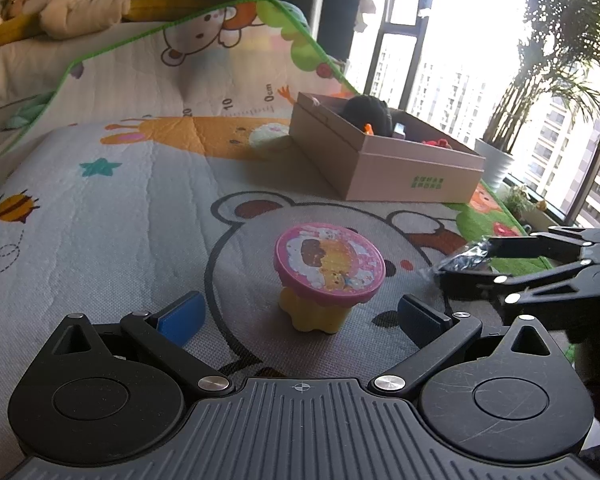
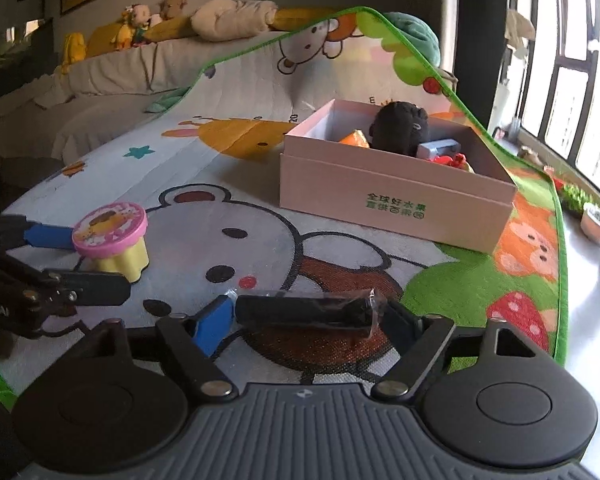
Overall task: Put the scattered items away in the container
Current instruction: 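Carry the yellow cup and black packet toward the pink box with both tools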
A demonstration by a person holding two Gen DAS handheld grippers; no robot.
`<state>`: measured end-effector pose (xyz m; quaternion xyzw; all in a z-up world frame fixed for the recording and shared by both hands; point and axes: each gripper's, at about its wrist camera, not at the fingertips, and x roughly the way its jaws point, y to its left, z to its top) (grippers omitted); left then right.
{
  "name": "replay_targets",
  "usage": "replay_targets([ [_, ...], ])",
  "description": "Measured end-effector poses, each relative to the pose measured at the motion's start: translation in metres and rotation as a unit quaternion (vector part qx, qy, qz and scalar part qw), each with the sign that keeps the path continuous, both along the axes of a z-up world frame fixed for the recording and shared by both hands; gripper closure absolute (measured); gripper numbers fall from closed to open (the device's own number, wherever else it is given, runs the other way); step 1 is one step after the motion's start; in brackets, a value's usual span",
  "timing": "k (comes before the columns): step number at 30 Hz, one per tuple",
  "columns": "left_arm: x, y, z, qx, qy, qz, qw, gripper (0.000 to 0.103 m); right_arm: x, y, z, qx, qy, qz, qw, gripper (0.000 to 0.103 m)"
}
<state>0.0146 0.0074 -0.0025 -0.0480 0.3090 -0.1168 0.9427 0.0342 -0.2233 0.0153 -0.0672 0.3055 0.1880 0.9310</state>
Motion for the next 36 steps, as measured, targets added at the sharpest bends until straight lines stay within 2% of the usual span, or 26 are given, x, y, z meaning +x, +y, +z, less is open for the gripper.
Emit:
replay_targets([
  [6,0.002,-0.01,0.0,0.037,0.006,-0.003,0.9993,0.0,-0.021,-0.017,0.012,0.023,-0.019,-0.015,0.999,0.024],
  [12,0.003,-0.022,-0.001,0.088,0.013,-0.008,0.996,0.0,-0.046,-0.028,0.015,0.017,-0.036,-0.025,0.999,0.024],
  [14,0.001,-0.022,0.0,0.085,0.01,-0.009,0.9963,0.0,-0.053,-0.03,0.016,0.012,-0.046,-0.028,0.999,0.024],
  [18,-0.007,-0.024,0.012,0.069,-0.028,-0.006,0.9972,0.0,-0.062,-0.037,0.019,0.013,-0.059,-0.028,0.998,0.024],
  [28,0.0,-0.038,0.021,0.089,-0.04,-0.008,0.9952,0.0,-0.065,-0.044,0.014,0.021,-0.049,-0.036,0.998,0.024],
  [30,-0.001,-0.036,0.023,0.087,-0.044,-0.009,0.9952,0.007,-0.065,-0.044,0.013,0.025,-0.047,-0.034,0.998,0.024],
  [31,0.0,-0.035,0.024,0.089,-0.044,-0.011,0.995,0.024,-0.065,-0.044,0.012,0.027,-0.046,-0.032,0.998,0.024],
  [32,0.0,-0.035,0.024,0.091,-0.041,-0.013,0.9949,0.031,-0.066,-0.044,0.012,0.028,-0.045,-0.031,0.998,0.024],
  [34,0.002,-0.034,0.023,0.091,-0.04,-0.012,0.9949,0.023,-0.066,-0.044,0.012,0.03,-0.044,-0.028,0.998,0.024],
  [36,0.002,-0.032,0.023,0.088,-0.041,-0.01,0.9952,0.022,-0.067,-0.043,0.012,0.03,-0.044,-0.027,0.998,0.024],
])
